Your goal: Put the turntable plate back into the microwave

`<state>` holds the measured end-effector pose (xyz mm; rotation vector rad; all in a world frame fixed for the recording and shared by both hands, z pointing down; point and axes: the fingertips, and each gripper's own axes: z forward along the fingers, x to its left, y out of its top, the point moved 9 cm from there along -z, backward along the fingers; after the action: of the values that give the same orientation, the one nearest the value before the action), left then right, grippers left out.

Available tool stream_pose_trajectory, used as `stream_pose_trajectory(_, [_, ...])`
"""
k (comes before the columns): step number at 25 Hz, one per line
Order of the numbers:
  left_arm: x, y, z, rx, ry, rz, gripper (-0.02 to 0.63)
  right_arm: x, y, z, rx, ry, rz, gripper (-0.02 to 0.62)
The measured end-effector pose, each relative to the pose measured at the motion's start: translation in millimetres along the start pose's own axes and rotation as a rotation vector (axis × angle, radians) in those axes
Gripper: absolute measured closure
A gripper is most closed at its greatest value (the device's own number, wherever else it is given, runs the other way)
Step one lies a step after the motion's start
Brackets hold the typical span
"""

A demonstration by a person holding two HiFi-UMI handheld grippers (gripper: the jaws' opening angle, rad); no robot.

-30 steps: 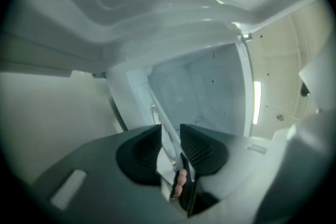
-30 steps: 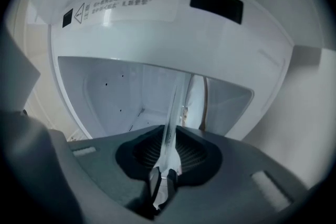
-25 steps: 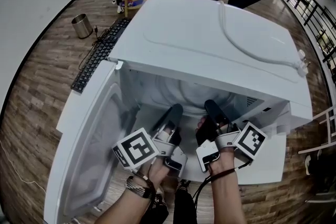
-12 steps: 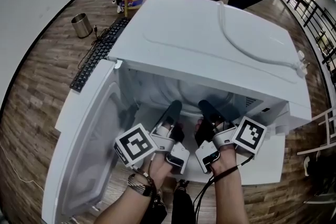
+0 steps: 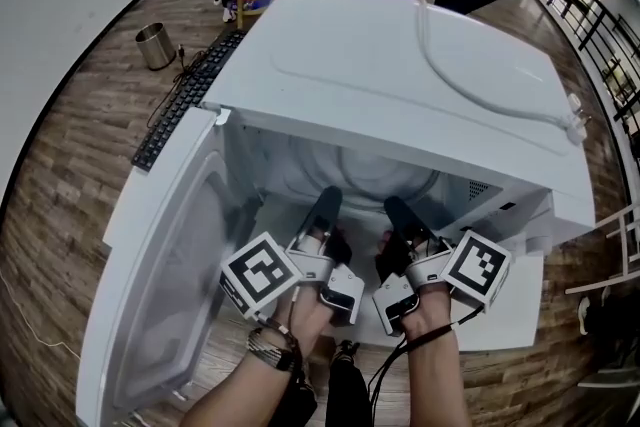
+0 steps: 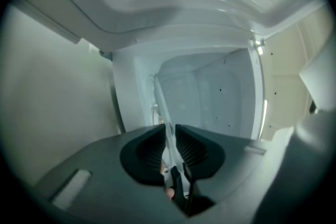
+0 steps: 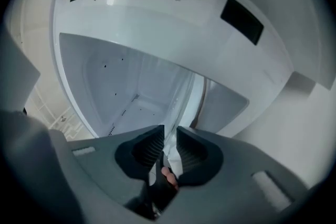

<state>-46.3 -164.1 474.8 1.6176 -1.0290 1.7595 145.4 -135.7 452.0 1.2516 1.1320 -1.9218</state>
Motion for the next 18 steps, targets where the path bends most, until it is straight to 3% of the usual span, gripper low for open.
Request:
stream_pose_trajectory(7, [-7.4,5.4,2.9,0.023,0.071,0.072,0.542,2.5,-0.5,4.0,0.006,-0.007,0.025,0.518])
stream_pose_trajectory(11, [-18.1,7.9,7.6,0.036,0.104,0.184,0.521,3.8,1.9,7.9,0.023,-0.012,0.039,0.518])
stream_pose_trajectory(18, [-24.7,8.9,8.3,0.11,0.164,0.304,0.497,3.5,-0.4,4.6,0.023,0.012,0.035,0.517])
